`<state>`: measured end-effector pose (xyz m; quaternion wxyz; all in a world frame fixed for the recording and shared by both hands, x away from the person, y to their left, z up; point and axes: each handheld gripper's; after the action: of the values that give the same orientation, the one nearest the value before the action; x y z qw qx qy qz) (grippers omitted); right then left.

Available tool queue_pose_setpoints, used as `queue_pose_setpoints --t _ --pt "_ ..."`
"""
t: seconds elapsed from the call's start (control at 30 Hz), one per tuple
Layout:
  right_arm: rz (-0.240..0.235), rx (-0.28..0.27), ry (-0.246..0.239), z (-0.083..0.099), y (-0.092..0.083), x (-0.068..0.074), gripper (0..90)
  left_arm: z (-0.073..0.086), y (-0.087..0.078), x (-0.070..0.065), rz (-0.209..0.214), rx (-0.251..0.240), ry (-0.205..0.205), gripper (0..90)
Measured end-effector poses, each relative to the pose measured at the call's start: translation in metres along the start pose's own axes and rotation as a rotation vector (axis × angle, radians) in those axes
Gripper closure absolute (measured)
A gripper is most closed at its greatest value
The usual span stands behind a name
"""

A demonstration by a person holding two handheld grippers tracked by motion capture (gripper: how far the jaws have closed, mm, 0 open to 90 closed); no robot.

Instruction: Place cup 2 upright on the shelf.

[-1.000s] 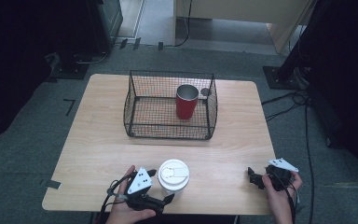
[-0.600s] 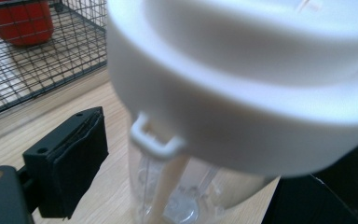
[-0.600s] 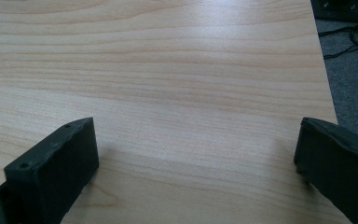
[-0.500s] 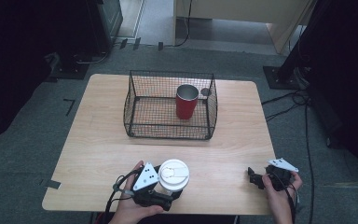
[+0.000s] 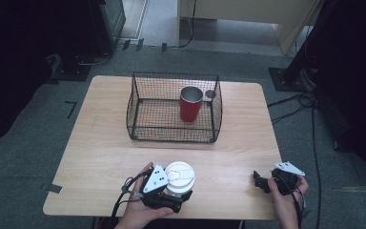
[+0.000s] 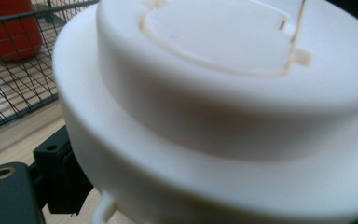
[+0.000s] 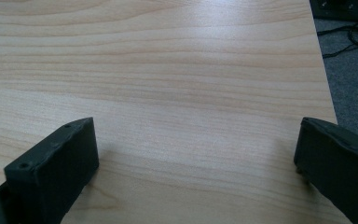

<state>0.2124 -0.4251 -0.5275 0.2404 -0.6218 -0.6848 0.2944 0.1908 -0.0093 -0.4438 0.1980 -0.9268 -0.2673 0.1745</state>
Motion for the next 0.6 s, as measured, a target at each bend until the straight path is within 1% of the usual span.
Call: queue_pose_setpoints --t 0.03,0.07,0.1,0.13,0.2,0.27,0.37,0.6 --pt "0.000 0.000 0.000 0.000 0.000 0.000 0.0 0.000 0.000 0.000 -0.005 -0.010 0.003 8.9" --pt "0.000 0.000 0.000 0.000 0.000 0.000 0.0 0.000 -0.001 0.001 -0.020 -0.017 0.009 9.8" --pt "0.001 0.000 0.001 0.000 0.000 0.000 0.0 0.001 -0.001 0.002 -0.029 -0.022 0.011 15.4" --pt "0.002 0.000 0.002 0.000 0.000 0.000 0.0 0.001 -0.001 0.004 -0.019 -0.027 0.001 16.0" --pt "0.002 0.000 0.002 -0.001 0.001 0.001 0.0 0.000 -0.001 0.006 -0.017 -0.032 -0.012 16.1" --pt "0.002 0.000 0.002 -0.001 0.001 0.001 0.0 0.000 0.000 0.006 -0.019 -0.033 -0.009 16.2" --pt "0.002 -0.001 0.000 -0.001 0.001 0.001 0.0 0.000 0.000 0.006 -0.041 -0.037 0.004 16.3" --pt "-0.001 0.000 -0.002 -0.001 0.001 0.001 0.0 -0.002 -0.003 0.011 -0.057 -0.050 0.003 16.5"
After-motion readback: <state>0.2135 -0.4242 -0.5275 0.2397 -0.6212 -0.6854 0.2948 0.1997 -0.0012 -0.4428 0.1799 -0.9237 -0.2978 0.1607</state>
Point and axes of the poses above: each handheld gripper's, and its own axes: y roughly forward along the jaws, z roughly out of its underside, x roughly to its left, and after that the axes turned 5 degrees about -y, right-handed
